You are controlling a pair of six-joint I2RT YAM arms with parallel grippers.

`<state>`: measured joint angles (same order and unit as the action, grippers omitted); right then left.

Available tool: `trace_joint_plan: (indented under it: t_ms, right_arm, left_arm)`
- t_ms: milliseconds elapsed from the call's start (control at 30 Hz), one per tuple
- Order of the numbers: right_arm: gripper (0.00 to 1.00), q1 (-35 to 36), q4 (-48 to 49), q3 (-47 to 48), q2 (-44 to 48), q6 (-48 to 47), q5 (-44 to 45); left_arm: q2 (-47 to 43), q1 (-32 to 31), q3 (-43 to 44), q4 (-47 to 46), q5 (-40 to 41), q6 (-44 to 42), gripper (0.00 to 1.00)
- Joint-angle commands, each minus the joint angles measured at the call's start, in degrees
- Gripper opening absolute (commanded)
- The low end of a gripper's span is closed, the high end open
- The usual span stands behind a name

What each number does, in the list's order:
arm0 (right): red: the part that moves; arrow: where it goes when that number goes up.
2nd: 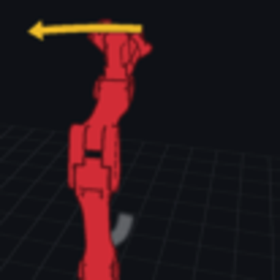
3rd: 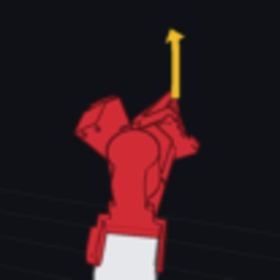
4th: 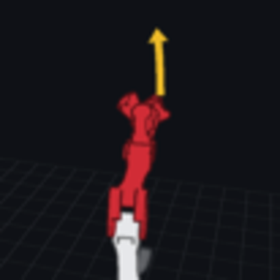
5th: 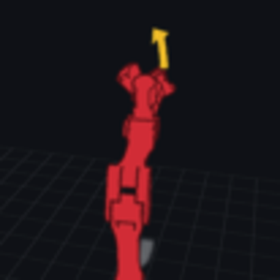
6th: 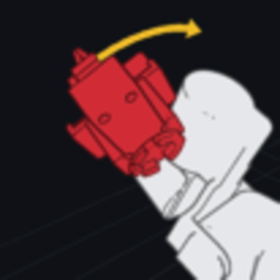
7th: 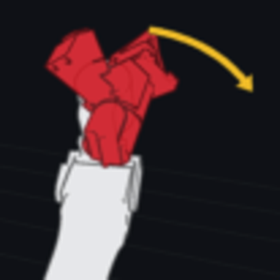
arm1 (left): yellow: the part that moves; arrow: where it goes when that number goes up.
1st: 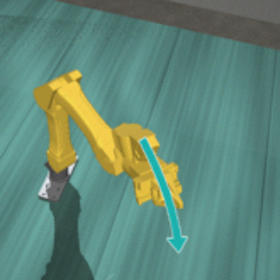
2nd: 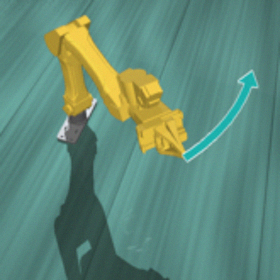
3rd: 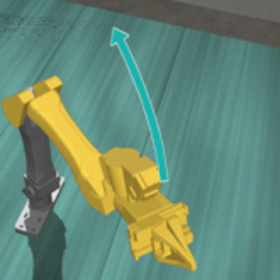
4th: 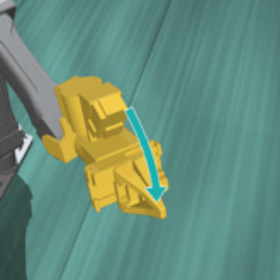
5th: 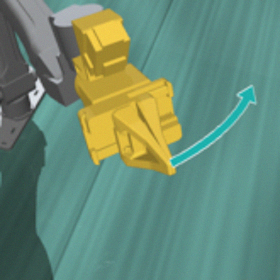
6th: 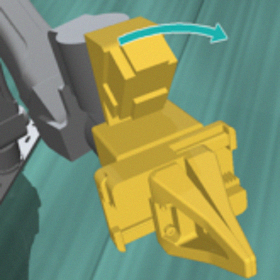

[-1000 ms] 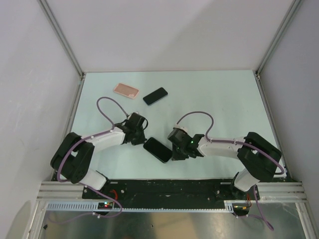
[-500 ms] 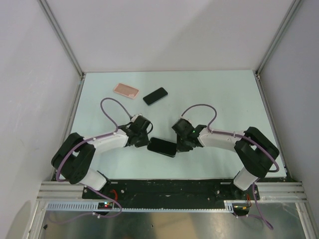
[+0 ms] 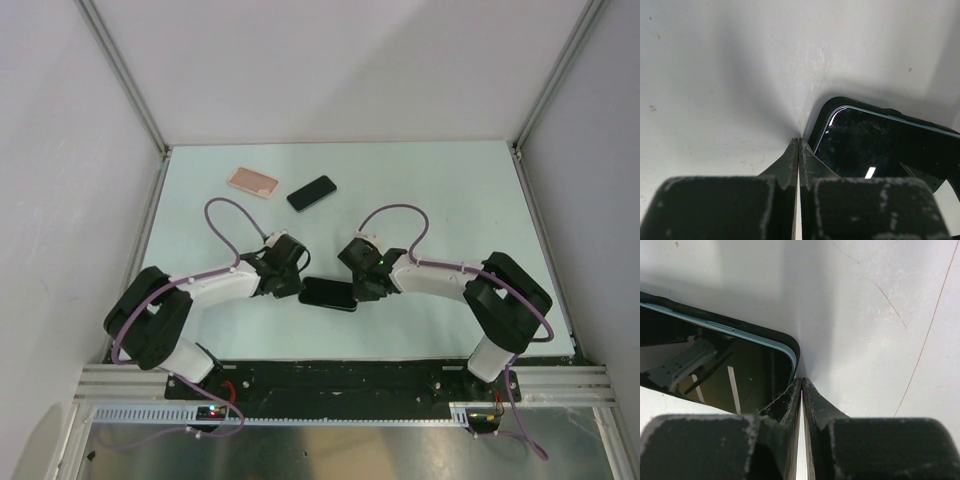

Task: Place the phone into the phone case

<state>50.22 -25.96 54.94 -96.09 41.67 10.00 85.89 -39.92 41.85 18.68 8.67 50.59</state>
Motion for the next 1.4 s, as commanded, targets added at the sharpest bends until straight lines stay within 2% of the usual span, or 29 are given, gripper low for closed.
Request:
trace_joint_plan:
  t_ms: [0, 100, 267, 467, 667, 867, 1033, 1367]
  right_arm:
    - [0.12, 2.26, 5.73, 1.16, -3.02, 1.32, -2.92]
    - [0.16, 0.43, 5.96, -0.93, -1.32, 0.87, -2.98]
    - [0.31, -1.94, 5.5, -2.78, 3.23, -0.6, -2.65]
    - [0.34, -4.95, 6.46, -6.41, 10.03, -1.47, -4.62]
    - [0.35, -4.58, 9.71, -10.29, 16.76, -1.56, -7.01]
    - [0.32, -3.52, 10.84, -11.92, 17.93, -1.03, -7.66]
    - [0.16, -2.44, 10.87, -12.0, 15.61, 0.36, -7.65]
    - [0.07, -1.67, 9.67, -11.97, 13.69, 1.77, -5.21]
  left_arm:
    - [2.4, -3.93, 0.37, -3.83, -9.82, 4.04, 0.0]
    - [1.22, -3.62, -0.51, -3.76, -8.98, 4.3, 0.0]
    - [-0.86, -2.18, -2.05, -3.69, -8.85, 4.57, 0.0]
    - [-3.18, -0.47, -3.57, -3.67, -6.17, 4.16, 0.01]
    - [-3.66, 0.34, -3.32, -3.61, -5.7, 3.7, 0.01]
    - [-3.06, 0.36, -2.95, -3.61, -6.04, 3.81, 0.0]
    - [-3.26, 0.34, -2.99, -3.5, -6.03, 3.83, 0.0]
    - [-3.01, 0.36, -3.17, -3.55, -6.2, 3.74, 0.0]
